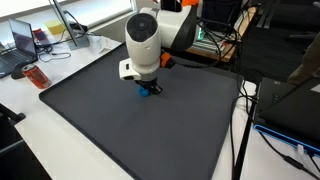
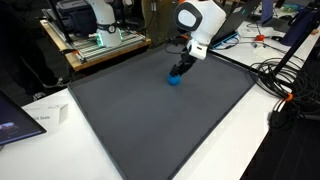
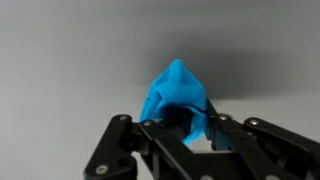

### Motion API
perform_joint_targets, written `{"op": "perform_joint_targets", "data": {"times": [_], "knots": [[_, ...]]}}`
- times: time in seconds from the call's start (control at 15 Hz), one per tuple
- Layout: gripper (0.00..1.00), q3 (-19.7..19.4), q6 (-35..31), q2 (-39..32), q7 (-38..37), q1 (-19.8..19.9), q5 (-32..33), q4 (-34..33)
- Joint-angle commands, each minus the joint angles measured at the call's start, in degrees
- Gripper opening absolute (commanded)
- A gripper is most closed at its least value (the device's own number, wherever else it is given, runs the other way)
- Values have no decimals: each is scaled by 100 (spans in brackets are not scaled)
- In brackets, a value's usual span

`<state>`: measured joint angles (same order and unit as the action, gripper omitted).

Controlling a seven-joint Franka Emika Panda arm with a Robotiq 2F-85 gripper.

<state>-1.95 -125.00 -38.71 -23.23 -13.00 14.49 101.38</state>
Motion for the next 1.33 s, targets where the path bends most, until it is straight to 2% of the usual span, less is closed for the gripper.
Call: {"op": "perform_joint_targets", "data": {"times": [0.0, 0.13, 0.2, 0.33, 0.4, 1.0, 1.13, 1.27], "knots": [[0, -49, 129, -41, -5, -39, -67, -148], [3, -31, 160, 39, 16, -40, -86, -116], [27, -12, 263, 92, 46, -35, -115, -100], [29, -23, 388, 201, 31, -55, -84, -48], [35, -22, 474, 286, 30, -59, -74, -11], [98, 93, 911, 1295, -5, 22, -104, 475], [100, 176, 758, 1621, 106, 175, -352, 740], [100, 315, 435, 2063, 411, 442, -956, 1169]]}}
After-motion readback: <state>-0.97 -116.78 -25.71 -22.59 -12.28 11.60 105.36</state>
